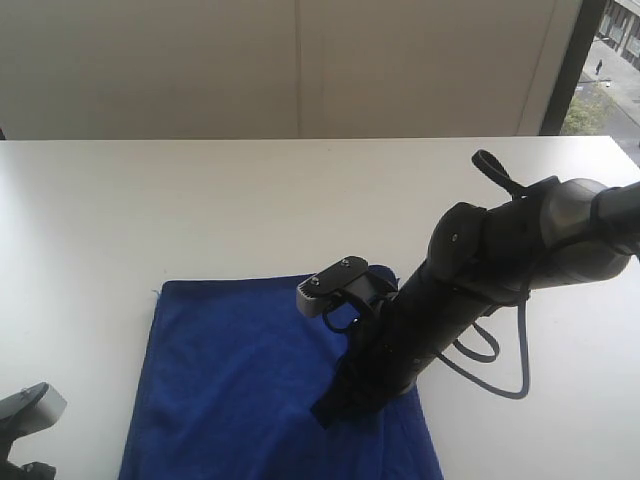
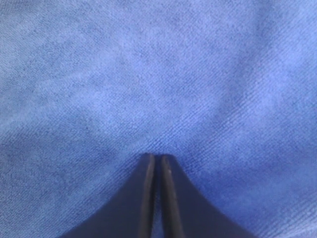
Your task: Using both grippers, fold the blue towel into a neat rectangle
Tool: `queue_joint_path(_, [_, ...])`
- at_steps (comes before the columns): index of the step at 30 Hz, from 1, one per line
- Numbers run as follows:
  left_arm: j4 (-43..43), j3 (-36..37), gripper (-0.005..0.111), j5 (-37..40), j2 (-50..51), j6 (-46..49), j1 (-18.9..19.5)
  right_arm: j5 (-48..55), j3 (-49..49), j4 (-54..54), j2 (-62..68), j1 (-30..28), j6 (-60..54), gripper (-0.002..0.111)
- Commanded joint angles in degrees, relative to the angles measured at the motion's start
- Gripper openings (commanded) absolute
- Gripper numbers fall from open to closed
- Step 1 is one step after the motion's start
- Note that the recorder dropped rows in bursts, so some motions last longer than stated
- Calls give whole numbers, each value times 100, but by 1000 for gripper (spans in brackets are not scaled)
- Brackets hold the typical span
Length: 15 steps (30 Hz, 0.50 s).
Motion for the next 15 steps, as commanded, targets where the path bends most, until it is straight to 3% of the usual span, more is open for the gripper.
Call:
queue_joint_path(1, [-66,-6,34,46,0,28,27,-92,96,-137,254,4,-92,7])
queue_joint_path(5, [-66,4,32,-70,0,6,27,-92,96,-137,254,4,-92,7])
queue_joint_path(11, [-35,4,2,-125,0,-20,27,-92,96,-137,254,4,-92,7])
queue_joint_path(15, [-26,4,0,-173,0,-20,27,-92,96,-137,254,4,-92,7])
